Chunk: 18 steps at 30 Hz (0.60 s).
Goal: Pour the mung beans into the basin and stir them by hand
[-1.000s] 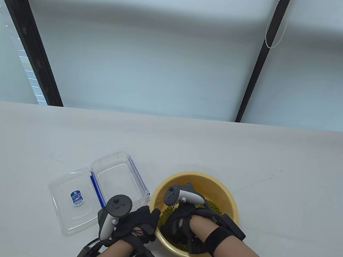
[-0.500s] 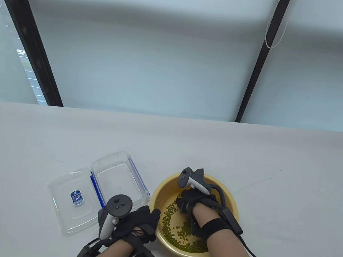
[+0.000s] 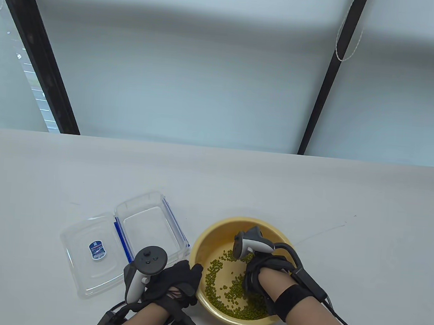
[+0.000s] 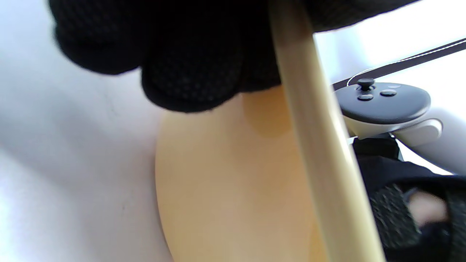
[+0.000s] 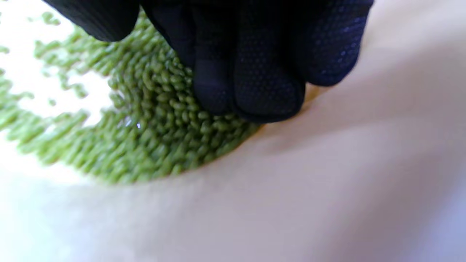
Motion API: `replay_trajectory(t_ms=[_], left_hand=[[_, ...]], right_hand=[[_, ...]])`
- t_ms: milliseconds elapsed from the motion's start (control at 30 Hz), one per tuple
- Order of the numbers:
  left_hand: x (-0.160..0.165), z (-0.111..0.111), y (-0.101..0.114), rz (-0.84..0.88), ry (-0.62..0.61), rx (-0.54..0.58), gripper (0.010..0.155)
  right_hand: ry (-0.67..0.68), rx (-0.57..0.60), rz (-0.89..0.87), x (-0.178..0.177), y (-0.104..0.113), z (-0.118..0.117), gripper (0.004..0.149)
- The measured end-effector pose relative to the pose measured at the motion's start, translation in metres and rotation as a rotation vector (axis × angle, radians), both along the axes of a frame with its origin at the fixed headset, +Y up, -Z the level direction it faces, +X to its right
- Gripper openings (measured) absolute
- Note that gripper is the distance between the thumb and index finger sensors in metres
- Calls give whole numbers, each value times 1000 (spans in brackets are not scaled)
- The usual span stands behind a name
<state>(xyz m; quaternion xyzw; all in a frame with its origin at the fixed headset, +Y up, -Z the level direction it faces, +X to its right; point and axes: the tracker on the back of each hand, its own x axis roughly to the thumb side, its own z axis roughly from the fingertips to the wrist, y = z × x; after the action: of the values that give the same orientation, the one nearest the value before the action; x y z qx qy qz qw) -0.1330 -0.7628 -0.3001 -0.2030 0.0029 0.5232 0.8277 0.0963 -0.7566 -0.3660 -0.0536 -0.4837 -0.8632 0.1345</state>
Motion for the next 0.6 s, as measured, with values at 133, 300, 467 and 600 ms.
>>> replay_trajectory(t_ms=[133,300,467,600], left_hand=[[0,0,0,-1,-1,1,64],[0,0,0,-3,0,4,64],[0,0,0,-1,-1,4,64],[0,-1,0,1,-5,9,64]], right_hand=[[42,-44,-65,-10,-2,9,61],[5,-178,-282,-27,-10,18,60],[-18,-187,-365,-46,-11,13,58],[-112,-117,-456,-54,-11,-3,57]])
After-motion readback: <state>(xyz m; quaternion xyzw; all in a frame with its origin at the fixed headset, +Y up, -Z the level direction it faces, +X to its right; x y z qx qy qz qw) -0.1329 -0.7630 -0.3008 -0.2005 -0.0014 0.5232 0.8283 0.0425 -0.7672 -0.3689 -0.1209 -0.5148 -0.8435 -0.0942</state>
